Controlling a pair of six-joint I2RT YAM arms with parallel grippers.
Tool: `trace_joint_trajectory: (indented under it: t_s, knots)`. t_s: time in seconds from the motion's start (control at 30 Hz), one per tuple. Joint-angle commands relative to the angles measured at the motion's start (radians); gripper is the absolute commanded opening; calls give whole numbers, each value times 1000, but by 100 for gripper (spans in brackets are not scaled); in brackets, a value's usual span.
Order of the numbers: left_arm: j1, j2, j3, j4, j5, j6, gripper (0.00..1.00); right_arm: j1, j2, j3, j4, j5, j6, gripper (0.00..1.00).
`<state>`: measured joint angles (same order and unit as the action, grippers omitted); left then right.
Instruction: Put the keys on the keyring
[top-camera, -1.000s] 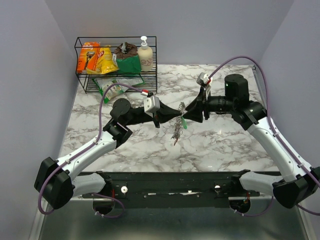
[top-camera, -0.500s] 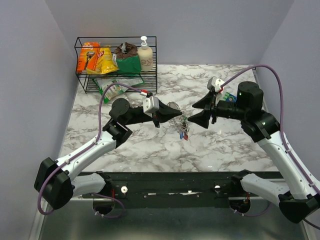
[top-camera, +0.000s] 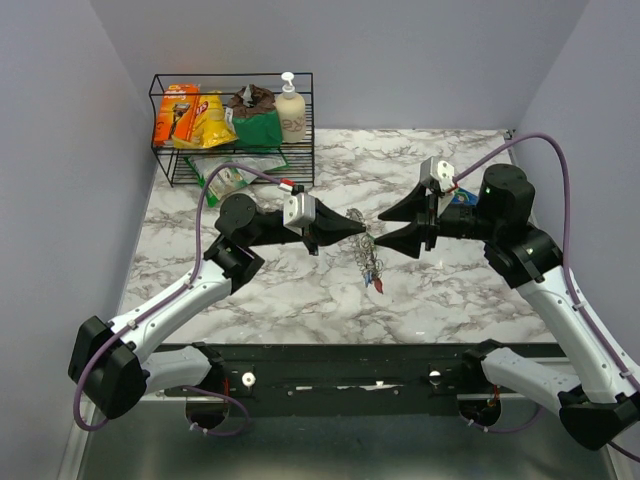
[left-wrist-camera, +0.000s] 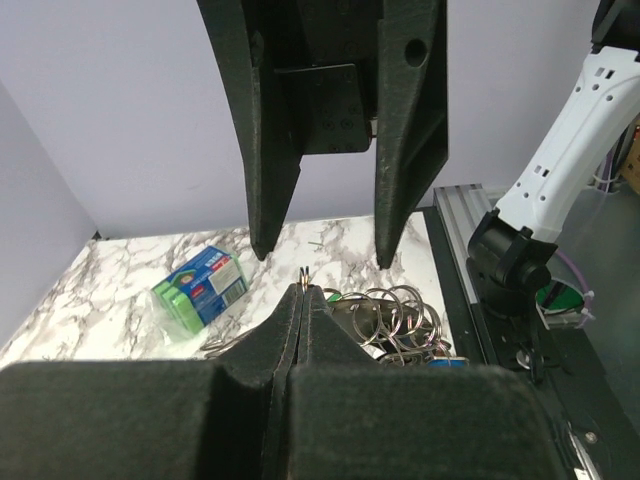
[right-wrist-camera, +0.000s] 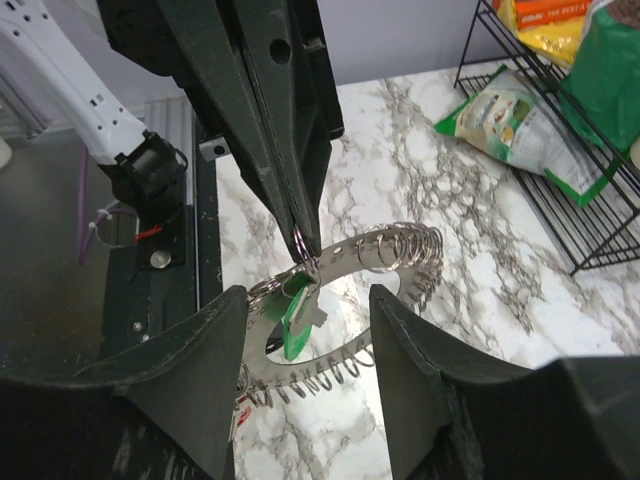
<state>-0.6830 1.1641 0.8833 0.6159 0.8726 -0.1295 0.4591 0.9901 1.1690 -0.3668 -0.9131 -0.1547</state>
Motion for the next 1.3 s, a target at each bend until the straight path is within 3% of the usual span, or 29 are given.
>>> trace_joint_trajectory:
  t_s: [0.0,0.13,0.23,0.5,0.67,0.8,0.9,1.1,1.27]
  knots:
    - [-6,-4,43,62,55,-19,0,6,-1,-2,71,-79,26,59]
    - [-7,-3,48,61,66,-27,0,4,12,-3,89,-102,44,54]
    - [-6,0,51,61,75,-35,0,6,16,-8,111,-116,66,43]
    - [-6,8,57,67,78,-38,0,6,39,-23,152,-156,93,40]
    - [-6,11,60,74,85,-45,0,6,53,-23,158,-162,109,26]
    - [-6,17,68,73,89,-50,0,6,55,-23,161,-171,107,9]
    - [-6,17,74,68,92,-50,0,6,58,-20,160,-176,106,3]
    - [-6,9,92,12,89,-12,0,6,50,-22,151,-164,93,1]
    - [-6,-7,129,-149,71,102,2,6,44,-11,120,-148,73,1]
